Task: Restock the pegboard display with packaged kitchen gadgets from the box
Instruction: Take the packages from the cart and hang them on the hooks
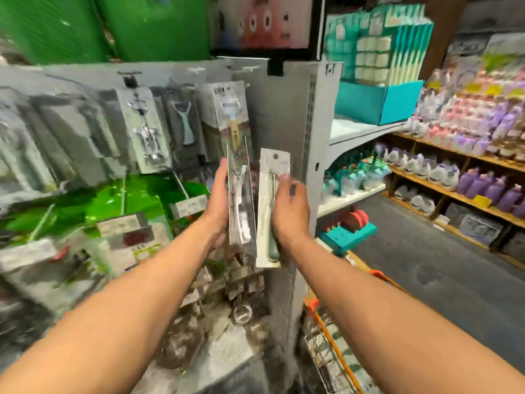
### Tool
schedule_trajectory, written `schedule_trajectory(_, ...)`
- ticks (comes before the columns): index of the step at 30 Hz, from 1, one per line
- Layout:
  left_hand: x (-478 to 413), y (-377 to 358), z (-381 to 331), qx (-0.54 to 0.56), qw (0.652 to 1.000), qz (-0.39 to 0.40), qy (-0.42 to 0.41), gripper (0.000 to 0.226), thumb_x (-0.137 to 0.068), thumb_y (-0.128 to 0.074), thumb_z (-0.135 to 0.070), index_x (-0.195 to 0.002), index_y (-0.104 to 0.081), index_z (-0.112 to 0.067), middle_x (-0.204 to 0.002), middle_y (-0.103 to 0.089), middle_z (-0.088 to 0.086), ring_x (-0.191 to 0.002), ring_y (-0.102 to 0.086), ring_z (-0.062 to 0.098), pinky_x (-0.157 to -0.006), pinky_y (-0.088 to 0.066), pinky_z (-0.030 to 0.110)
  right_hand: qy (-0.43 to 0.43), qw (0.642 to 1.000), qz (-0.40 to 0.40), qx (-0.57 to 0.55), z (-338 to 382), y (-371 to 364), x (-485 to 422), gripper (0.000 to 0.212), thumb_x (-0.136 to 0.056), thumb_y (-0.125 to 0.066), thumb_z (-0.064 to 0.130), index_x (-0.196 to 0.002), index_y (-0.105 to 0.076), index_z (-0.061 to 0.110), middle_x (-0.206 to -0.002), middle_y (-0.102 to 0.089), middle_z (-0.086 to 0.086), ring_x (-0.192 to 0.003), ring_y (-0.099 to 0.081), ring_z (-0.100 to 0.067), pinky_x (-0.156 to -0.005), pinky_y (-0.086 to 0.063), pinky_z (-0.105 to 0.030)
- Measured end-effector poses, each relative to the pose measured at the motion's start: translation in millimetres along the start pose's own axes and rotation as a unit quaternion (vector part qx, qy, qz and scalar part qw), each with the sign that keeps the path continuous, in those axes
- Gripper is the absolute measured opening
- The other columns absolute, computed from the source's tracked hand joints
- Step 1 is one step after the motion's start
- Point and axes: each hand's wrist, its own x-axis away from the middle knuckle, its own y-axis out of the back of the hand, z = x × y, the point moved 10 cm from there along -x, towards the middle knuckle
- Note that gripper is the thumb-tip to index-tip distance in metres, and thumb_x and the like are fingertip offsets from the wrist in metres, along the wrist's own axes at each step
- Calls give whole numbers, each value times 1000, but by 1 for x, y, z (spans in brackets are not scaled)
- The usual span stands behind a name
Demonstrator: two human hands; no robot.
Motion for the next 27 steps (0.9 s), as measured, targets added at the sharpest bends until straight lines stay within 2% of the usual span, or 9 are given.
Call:
schedule_trajectory(2, 19, 23, -27, 18, 1000, -1, -12, 90, -100, -28, -75, -125, -65, 4, -74, -75, 10, -59, -73, 20, -52, -57, 24, 24, 999, 21, -4, 24, -41, 12, 38, -109, -39, 47, -113, -57, 13, -89, -60, 10, -82, -56, -8, -62, -38, -15)
schedule_trajectory(4, 34, 51, -55, 21, 999, -15, -33, 86, -100, -26, -74, -113, -68, -1, -68, -74, 9, -55, -72, 20, -48, -55, 22, 47, 998, 42, -5, 47, -85, 23, 40, -109, -39, 48, -113, -58, 12, -95, -64, 3, -90, -59, -15, -73, -40, -25)
schedule_trajectory(6, 51, 92, -87, 45, 997, -54, -41, 86, -100, -27, -75, -113, -70, -2, -79, -78, 12, -64, -76, 23, -52, -58, 26, 56, 996, 68, -11, 72, -135, 39, 38, -108, -40, 48, -113, -58, 15, -100, -67, -1, -94, -60, -19, -77, -38, -30)
schedule_trajectory(9, 81, 153, -137, 74, 990, -82, -88, 91, -99, -31, -75, -134, -66, 1, -98, -78, 15, -79, -77, 26, -63, -62, 30, 82, 991, 102, -24, 117, -200, 71, 29, -107, -44, 43, -110, -57, 16, -93, -64, 2, -89, -59, -19, -77, -38, -34)
schedule_trajectory(13, 100, 198, -166, 80, 983, -105, -125, 81, -99, -32, -73, -109, -71, -3, -83, -78, 14, -68, -77, 23, -54, -59, 26, 83, 989, 114, -50, 144, -246, 92, 22, -105, -47, 33, -103, -58, 13, -86, -60, 5, -79, -54, -11, -75, -38, -35)
schedule_trajectory(17, 118, 234, -188, 80, 980, -108, -145, 88, -97, -33, -78, -124, -72, -4, -103, -79, 16, -89, -79, 27, -69, -62, 31, 76, 986, 132, -66, 163, -281, 115, 19, -107, -44, 23, -99, -59, 13, -83, -57, 5, -71, -49, -8, -62, -41, -17)
schedule_trajectory(21, 127, 266, -197, 82, 977, -121, -154, 81, -97, -36, -77, -110, -74, -7, -89, -79, 12, -75, -77, 24, -60, -61, 28, 71, 983, 150, -71, 165, -309, 128, 19, -106, -44, 19, -105, -61, 11, -82, -56, 3, -62, -45, -5, -47, -36, -6)
schedule_trajectory(25, 139, 300, -205, 90, 970, -150, -169, 78, -99, -35, -76, -92, -77, -11, -82, -77, 10, -68, -75, 22, -57, -58, 27, 66, 977, 191, -72, 168, -350, 145, 17, -105, -47, 26, -105, -63, 20, -77, -60, 3, -61, -48, -8, -60, -42, -23)
schedule_trajectory(27, 147, 322, -212, 86, 963, -175, -185, 78, -97, -37, -78, -94, -77, -12, -83, -77, 9, -71, -74, 22, -63, -58, 31, 76, 974, 203, -70, 173, -367, 151, 16, -104, -49, 28, -101, -63, 22, -79, -63, 7, -67, -54, -9, -74, -47, -29)
